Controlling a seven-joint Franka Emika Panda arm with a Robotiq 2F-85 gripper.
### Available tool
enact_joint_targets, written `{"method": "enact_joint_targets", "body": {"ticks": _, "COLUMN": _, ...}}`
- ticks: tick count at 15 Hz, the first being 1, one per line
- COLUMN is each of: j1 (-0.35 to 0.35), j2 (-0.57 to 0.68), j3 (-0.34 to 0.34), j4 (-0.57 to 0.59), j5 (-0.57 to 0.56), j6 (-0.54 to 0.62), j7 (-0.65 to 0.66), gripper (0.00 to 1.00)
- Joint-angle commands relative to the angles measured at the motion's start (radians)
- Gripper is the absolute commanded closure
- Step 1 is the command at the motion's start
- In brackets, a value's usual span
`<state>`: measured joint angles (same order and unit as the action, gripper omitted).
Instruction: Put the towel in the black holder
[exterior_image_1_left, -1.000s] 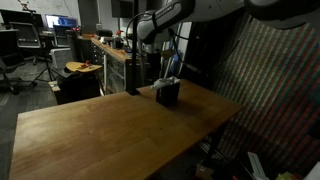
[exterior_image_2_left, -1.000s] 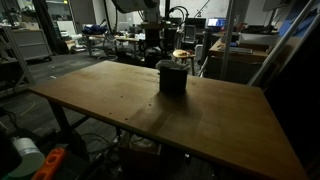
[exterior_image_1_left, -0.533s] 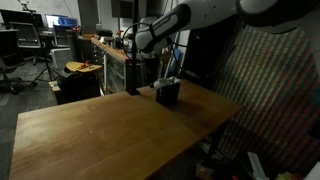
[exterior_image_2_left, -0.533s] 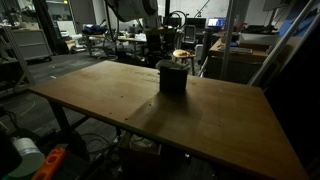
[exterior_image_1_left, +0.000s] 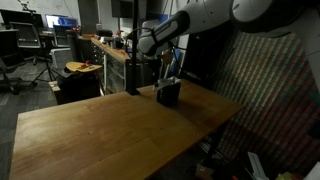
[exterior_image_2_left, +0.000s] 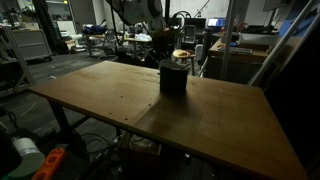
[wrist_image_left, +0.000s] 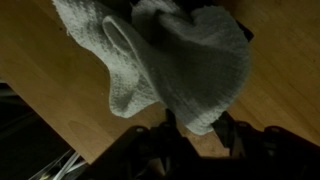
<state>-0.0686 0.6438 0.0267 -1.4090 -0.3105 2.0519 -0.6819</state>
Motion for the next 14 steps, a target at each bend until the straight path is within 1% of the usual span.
{"method": "enact_joint_targets", "body": {"ticks": 1, "j1": 0.004, "j2": 0.006, "j3": -0.017, "j4": 0.048, "j5": -0.013, "j6": 0.005, "j7": -0.011, "gripper": 0.86}}
{"method": "enact_joint_targets", "body": {"ticks": 2, "j1": 0.004, "j2": 0.007, "j3": -0.019, "j4": 0.055, "j5": -0.013, "j6": 0.004, "j7": -0.011, "gripper": 0.95}}
{"method": "enact_joint_targets", "body": {"ticks": 3, "j1": 0.003, "j2": 0.004, "j3": -0.019, "j4": 0.059, "j5": -0.009, "j6": 0.002, "j7": -0.011, "gripper": 0.98}}
{"method": "enact_joint_targets", "body": {"ticks": 4, "j1": 0.004, "j2": 0.002, "j3": -0.021, "j4": 0.063, "j5": -0.010, "j6": 0.003, "j7": -0.008, "gripper": 1.00}}
{"method": "enact_joint_targets", "body": {"ticks": 7, "j1": 0.003, "j2": -0.007, "j3": -0.029, "j4": 0.075, "j5": -0.013, "j6": -0.001, "j7": -0.003, "gripper": 0.98}}
{"method": "enact_joint_targets", "body": {"ticks": 14, "j1": -0.007, "j2": -0.033, "j3": -0.074, "j4": 0.098, "j5": -0.021, "j6": -0.014, "j7": 0.046, "gripper": 0.98}}
